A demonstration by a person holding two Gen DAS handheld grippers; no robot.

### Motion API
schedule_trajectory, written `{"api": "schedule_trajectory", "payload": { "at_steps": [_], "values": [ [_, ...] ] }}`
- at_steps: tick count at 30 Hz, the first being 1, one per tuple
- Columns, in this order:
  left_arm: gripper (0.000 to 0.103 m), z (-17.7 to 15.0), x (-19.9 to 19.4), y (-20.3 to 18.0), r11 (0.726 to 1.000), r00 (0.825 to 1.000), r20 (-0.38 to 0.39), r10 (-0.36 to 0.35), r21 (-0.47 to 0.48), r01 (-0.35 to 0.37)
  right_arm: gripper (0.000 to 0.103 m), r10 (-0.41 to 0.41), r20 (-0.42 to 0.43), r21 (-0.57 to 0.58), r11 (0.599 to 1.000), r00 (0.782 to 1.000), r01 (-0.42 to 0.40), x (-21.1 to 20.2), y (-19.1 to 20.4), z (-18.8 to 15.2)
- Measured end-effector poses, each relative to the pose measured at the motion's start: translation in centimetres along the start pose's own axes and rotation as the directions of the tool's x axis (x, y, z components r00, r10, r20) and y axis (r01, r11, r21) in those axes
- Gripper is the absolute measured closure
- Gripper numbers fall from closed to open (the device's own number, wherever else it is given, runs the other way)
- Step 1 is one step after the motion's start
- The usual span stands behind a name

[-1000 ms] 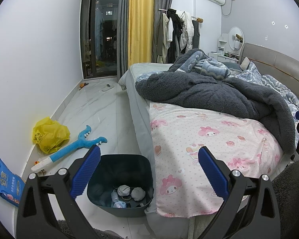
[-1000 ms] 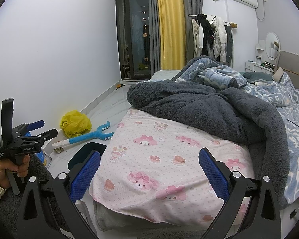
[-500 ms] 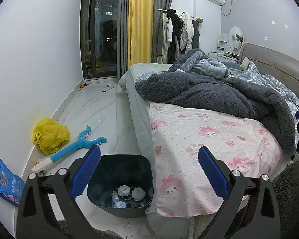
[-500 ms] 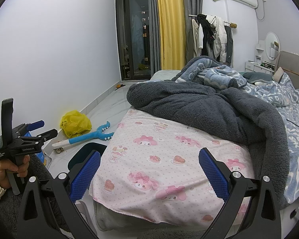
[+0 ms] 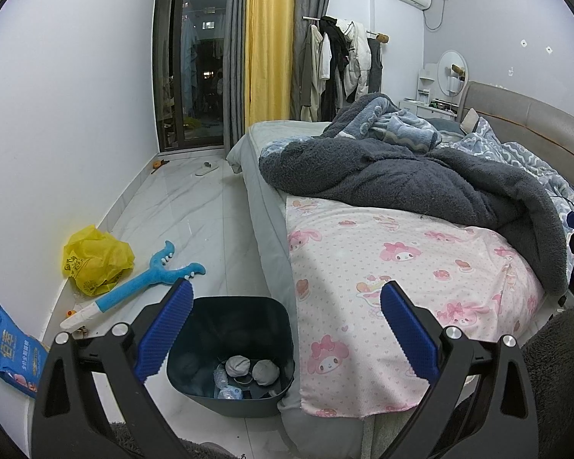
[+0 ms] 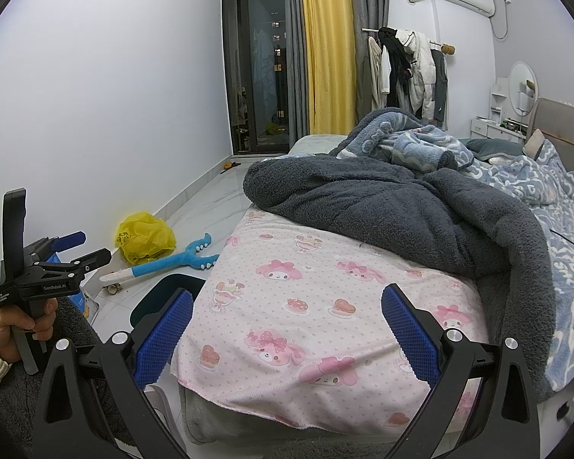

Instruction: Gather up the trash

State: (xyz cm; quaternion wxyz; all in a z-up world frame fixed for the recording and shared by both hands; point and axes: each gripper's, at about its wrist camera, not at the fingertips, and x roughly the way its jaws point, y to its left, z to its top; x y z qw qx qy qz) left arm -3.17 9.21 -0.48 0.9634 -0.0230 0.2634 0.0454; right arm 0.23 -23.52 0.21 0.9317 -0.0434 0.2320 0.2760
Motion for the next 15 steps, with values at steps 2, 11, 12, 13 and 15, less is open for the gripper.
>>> {"api": "schedule_trajectory", "payload": {
  "at_steps": [2,11,12,13,15],
  "values": [
    [0.003,0.0,0.02,-0.01,1.0,1.0,0.0,0.0,0.0,0.0,0.003,0.0,0.0,0.0,1.0,1.0,0.0,-0.01,0.01,0.0],
    [0.003,-0.02,0.0,-0.06,1.0,1.0,-0.001,-0.001,0.001,0.001,0.003,-0.001,0.0,0.001,1.0,1.0,0.001,-0.02,0.07,-0.03],
    [0.003,-0.02,0.0,-0.07,1.0,1.0,-0.001,-0.003,0.001,0.003,0.003,-0.001,0.0,0.001,1.0,1.0,0.001,-0.01,0.07,-0.03],
    [0.003,-0.03,0.0,-0.12,1.0,1.0,-0.001,-0.001,0.003,0.001,0.003,-0.001,-0.001,0.001,1.0,1.0,0.001,-0.06,0.07,-0.01],
    [0.003,-0.14,0.03,-0.28,1.0,1.0,-0.002,0.002,0.008,-0.002,0.003,-0.001,0.0,0.001,1.0,1.0,0.001,-0.01,0.06,-0.02]
  ]
}}
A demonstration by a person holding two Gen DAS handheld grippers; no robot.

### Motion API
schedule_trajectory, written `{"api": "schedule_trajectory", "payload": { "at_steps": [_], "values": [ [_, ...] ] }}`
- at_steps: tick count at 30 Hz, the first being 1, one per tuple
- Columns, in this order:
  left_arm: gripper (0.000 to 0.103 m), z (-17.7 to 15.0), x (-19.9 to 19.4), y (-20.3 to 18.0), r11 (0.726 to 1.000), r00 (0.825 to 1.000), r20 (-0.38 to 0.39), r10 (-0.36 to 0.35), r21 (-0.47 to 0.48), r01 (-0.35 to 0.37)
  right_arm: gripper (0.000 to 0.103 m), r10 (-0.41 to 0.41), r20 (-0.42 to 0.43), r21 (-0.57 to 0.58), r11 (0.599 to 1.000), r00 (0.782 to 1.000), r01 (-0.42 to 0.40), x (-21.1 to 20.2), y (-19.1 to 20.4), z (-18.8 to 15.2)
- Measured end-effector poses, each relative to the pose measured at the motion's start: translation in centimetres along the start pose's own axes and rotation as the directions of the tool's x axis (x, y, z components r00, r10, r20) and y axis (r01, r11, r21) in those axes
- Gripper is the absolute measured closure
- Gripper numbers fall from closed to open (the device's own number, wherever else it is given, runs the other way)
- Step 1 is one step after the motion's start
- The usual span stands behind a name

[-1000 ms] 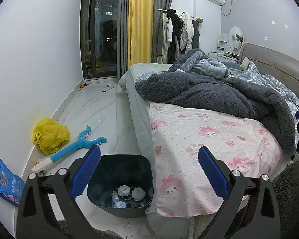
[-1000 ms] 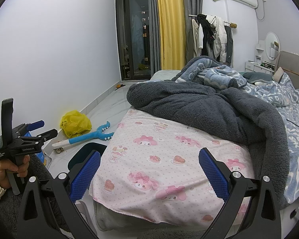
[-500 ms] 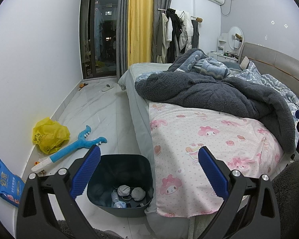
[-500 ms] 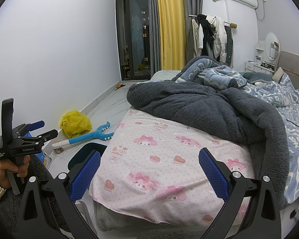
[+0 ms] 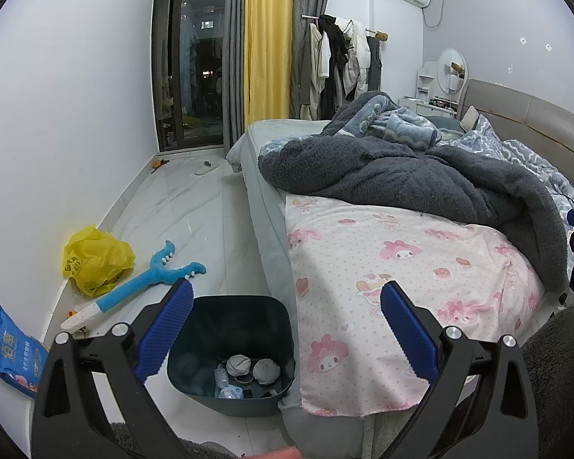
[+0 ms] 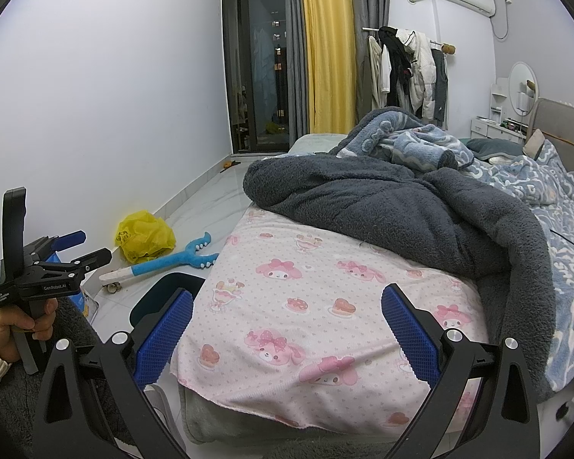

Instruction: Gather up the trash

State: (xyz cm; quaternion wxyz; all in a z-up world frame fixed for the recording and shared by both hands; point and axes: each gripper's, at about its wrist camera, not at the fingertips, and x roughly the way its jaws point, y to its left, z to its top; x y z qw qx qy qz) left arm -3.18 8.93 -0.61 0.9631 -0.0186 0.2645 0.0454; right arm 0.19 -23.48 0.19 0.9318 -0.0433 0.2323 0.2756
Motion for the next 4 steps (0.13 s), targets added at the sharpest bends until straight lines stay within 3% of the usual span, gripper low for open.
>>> {"api": "schedule_trajectory", "payload": {
  "at_steps": [4],
  "values": [
    [0.003,-0.18,0.03,-0.08,1.0,1.0,-0.001,0.003,0.006,-0.003,0.003,0.0,0.0,0.0,1.0,1.0,0.0,-0.01,0.0,0.0]
  ]
}}
